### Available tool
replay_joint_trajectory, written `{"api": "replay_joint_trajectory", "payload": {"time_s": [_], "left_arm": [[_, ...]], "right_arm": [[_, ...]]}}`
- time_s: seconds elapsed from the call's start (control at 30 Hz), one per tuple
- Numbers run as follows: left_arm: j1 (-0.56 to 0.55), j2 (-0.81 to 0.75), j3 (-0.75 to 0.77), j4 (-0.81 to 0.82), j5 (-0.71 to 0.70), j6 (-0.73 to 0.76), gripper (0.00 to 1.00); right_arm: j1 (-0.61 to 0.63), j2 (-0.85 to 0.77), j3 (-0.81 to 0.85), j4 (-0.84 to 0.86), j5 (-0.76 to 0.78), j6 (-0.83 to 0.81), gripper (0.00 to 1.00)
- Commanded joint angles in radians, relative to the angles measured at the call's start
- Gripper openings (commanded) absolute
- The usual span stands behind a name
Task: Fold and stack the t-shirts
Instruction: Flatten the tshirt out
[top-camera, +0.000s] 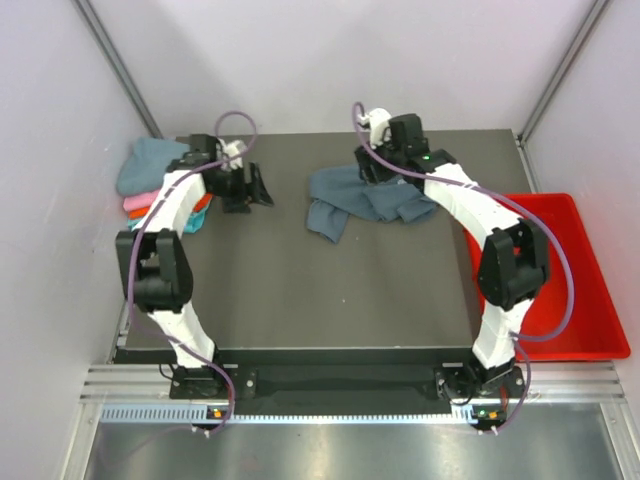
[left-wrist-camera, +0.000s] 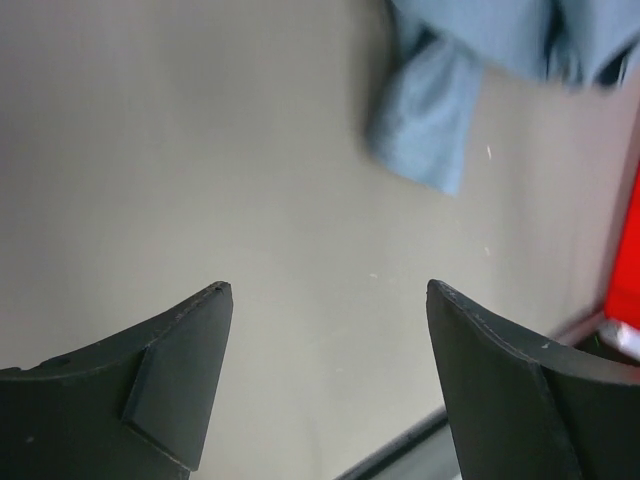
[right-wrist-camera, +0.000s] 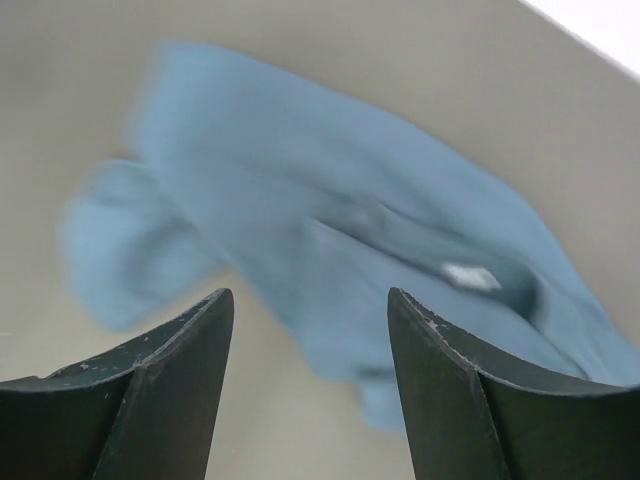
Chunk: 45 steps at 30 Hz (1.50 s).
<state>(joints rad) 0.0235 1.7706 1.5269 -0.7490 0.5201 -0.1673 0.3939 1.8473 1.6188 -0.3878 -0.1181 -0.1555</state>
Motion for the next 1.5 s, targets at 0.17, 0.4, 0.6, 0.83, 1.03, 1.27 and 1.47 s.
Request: {"api": "replay_joint_trajectory", "payload": {"time_s": [0.17,0.4,0.6,0.83,1.03,1.27,1.47], "left_arm": [[-0.145,0.266,0.133,0.050,0.190,-0.054,0.82],[-0.191,0.424,0.231,0.071,0.212,-0.080,0.82],[-0.234,0.533,0.326,0.066,0.208,-0.066,0.79],[-0.260,0.563,0.331,0.063,0.236,-0.072,0.68],[-0.260,0.560,0.320,0.057,0.256,-0.070,0.51],[-0.258,0.498,0.308,0.039,0.222,-0.043,0.00],[-0.220,0.370,0.401,-0.071,0.046,0.100,0.00]], "right_arm": [[0.057,0.119,0.161,0.004,-0.061,-0.070,0.64],[0.059,0.182,0.185,-0.065,0.041,-0.144,0.65],[0.060,0.217,0.148,-0.063,0.110,-0.156,0.65],[0.065,0.283,0.177,-0.111,0.215,-0.199,0.65],[0.072,0.339,0.199,-0.143,0.271,-0.214,0.56],[0.076,0.333,0.211,-0.129,0.324,-0.220,0.00],[0.074,0.247,0.283,-0.105,0.357,-0.248,0.00]]}}
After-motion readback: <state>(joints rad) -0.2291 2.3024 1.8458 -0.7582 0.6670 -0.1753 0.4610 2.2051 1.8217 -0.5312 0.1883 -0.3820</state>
